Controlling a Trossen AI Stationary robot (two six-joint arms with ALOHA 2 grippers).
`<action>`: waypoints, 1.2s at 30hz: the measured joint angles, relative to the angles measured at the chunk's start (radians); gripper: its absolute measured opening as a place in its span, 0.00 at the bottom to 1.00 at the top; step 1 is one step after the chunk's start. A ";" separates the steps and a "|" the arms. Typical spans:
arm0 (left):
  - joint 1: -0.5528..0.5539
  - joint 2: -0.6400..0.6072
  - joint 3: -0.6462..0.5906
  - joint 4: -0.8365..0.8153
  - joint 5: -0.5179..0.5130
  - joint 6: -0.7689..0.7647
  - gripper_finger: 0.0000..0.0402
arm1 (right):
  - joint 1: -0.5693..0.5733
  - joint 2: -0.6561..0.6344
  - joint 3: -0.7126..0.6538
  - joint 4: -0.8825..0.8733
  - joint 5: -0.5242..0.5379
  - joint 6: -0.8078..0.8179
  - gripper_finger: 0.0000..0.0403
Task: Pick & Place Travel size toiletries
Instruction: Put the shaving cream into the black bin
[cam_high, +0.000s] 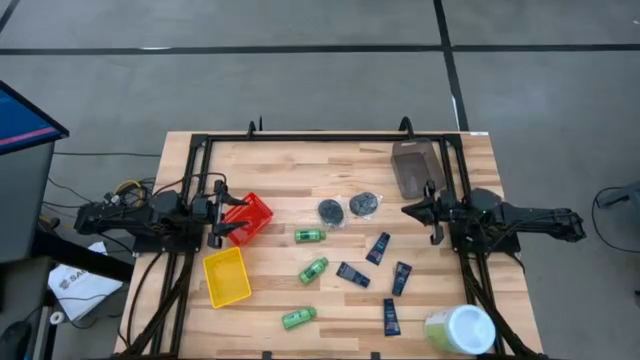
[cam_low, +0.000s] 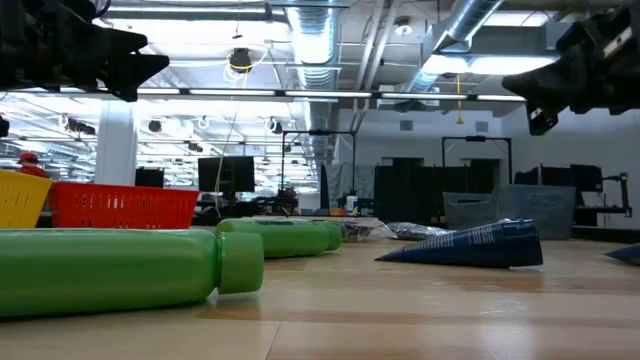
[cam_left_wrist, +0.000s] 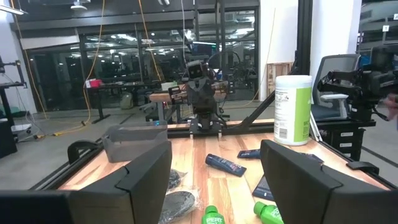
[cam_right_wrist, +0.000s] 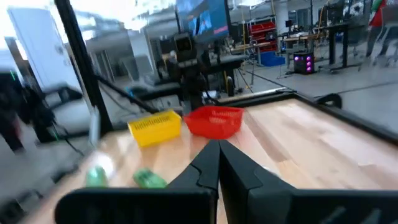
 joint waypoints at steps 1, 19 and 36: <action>0.000 0.000 0.000 0.001 0.000 0.000 0.60 | 0.000 0.000 0.000 0.010 0.000 0.052 0.00; 0.000 0.000 0.000 0.015 0.000 0.000 0.60 | -0.029 0.240 0.318 -0.094 0.153 0.021 0.15; 0.000 0.000 0.000 0.028 0.000 0.006 0.60 | 0.090 1.085 0.776 -0.674 0.053 -0.573 0.57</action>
